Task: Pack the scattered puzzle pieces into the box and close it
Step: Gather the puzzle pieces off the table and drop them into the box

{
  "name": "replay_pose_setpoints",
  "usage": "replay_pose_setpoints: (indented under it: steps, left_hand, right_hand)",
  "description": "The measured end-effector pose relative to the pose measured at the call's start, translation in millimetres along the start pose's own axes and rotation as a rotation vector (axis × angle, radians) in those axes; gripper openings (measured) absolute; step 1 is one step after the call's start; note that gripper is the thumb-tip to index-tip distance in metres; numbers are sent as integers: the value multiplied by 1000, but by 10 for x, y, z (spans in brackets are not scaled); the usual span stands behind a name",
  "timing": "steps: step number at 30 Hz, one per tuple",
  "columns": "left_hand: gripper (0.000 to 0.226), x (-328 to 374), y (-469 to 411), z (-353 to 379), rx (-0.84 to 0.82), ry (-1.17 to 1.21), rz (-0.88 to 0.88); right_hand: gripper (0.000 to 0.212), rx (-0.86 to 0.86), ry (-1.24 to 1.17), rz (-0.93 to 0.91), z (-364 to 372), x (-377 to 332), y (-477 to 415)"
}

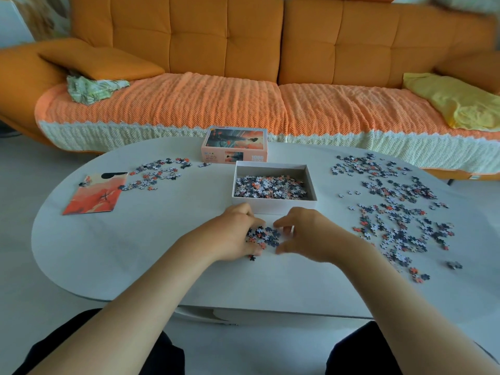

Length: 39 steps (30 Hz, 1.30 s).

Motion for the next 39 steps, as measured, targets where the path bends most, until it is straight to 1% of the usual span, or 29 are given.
replay_pose_setpoints:
  steps: [3,5,7,10,16,20,24,26,30,33,34,37,39]
  left_hand:
    - [40,111,22,-20,44,49,22]
    - [27,144,24,-51,102,57,16]
    - [21,129,14,-77,154,69,1]
    - [18,101,25,-97,190,117,-5]
    - [18,4,43,-158,263,206,-29]
    - [24,-108,19,-163,274,377,-102]
    - [22,-113,-18,-255,293,449,-107]
    - [19,-99,-30,-392,338,487,-87]
    - [19,-75,-122,-735,463,554,-27]
    - [19,-44,-260,-908,539,487,17]
    - [18,-37,-319,-908,534,446,31]
    - [21,-85,-473,-790,463,255,32]
    - [24,-146,-507,-744,459,111,20]
  right_hand:
    - [24,55,-50,-20,12,-101,-31]
    - [20,75,-105,2,17,-108,-28]
    - [19,87,-148,23,11,-108,-15]
    - [19,111,-198,34,3,-128,-8]
    - [18,169,-161,-11,-6,-177,-20]
    - [14,224,-231,5,-28,-146,-56]
    - [10,237,-324,27,-121,-114,-66]
    - [11,294,-328,-5,-280,-118,-57]
    - [19,476,-265,-109,-673,-163,-100]
    - [21,544,-214,-103,-776,-111,-274]
    - [20,533,-188,-71,-757,-58,-341]
    - [16,432,-93,23,-636,99,-448]
    - [20,441,-90,22,-651,131,-427]
Point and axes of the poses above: each hand's wrist, its own y-axis away from the middle knuckle, its own z-axis out of the palm, x = y × z, the point moved 10 cm from there along -y, towards the middle knuckle, and after that the axes turned 1 degree about -z, right-handed, at the moved point
